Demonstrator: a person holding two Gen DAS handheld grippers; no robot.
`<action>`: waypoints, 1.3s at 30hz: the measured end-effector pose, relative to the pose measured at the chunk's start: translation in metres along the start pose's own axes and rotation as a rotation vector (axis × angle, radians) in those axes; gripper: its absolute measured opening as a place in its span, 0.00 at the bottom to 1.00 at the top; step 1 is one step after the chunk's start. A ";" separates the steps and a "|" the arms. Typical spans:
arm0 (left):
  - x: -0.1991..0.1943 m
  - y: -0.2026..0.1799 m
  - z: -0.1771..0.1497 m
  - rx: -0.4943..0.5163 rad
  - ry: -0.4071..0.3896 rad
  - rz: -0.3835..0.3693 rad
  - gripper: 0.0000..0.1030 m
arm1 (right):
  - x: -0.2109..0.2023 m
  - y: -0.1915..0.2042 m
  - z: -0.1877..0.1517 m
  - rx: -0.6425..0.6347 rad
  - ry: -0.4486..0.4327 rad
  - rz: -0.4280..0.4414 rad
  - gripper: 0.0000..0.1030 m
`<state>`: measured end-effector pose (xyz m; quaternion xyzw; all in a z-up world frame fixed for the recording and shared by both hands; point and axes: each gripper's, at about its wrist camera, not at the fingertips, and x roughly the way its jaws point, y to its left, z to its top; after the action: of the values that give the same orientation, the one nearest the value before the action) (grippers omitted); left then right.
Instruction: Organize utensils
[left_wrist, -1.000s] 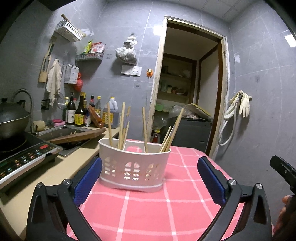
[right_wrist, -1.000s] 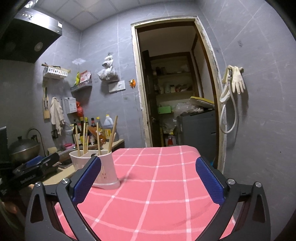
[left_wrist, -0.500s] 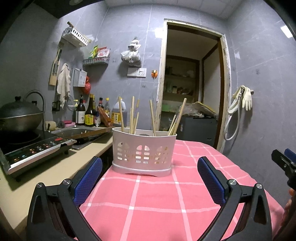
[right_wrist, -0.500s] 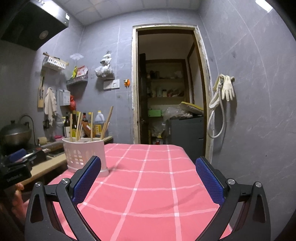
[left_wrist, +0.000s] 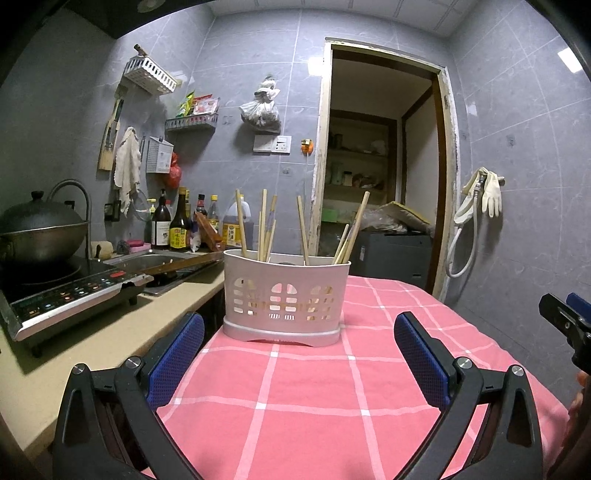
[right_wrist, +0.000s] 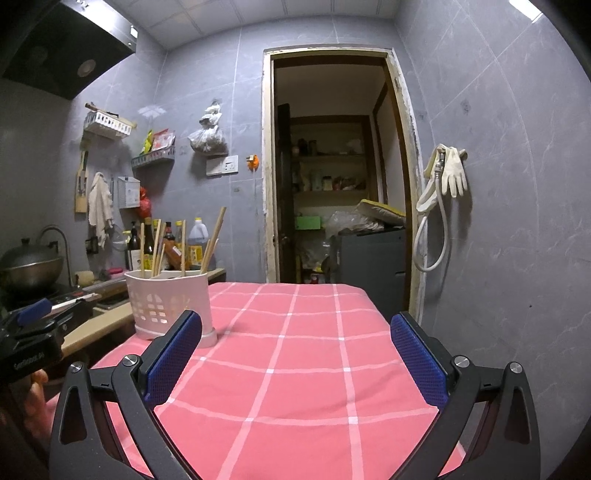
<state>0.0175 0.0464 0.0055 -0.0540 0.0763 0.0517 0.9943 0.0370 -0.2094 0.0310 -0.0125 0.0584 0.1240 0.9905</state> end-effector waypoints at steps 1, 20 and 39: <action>0.000 0.000 0.000 0.001 0.000 0.001 0.98 | 0.001 0.000 0.001 0.001 0.001 0.001 1.00; 0.000 0.002 0.001 -0.001 0.002 0.003 0.98 | 0.002 0.000 0.001 0.003 0.009 0.006 1.00; 0.000 0.001 0.001 -0.001 0.002 0.004 0.98 | 0.002 0.001 0.002 0.004 0.010 0.006 1.00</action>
<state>0.0172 0.0478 0.0063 -0.0542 0.0772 0.0535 0.9941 0.0393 -0.2083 0.0324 -0.0110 0.0635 0.1267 0.9899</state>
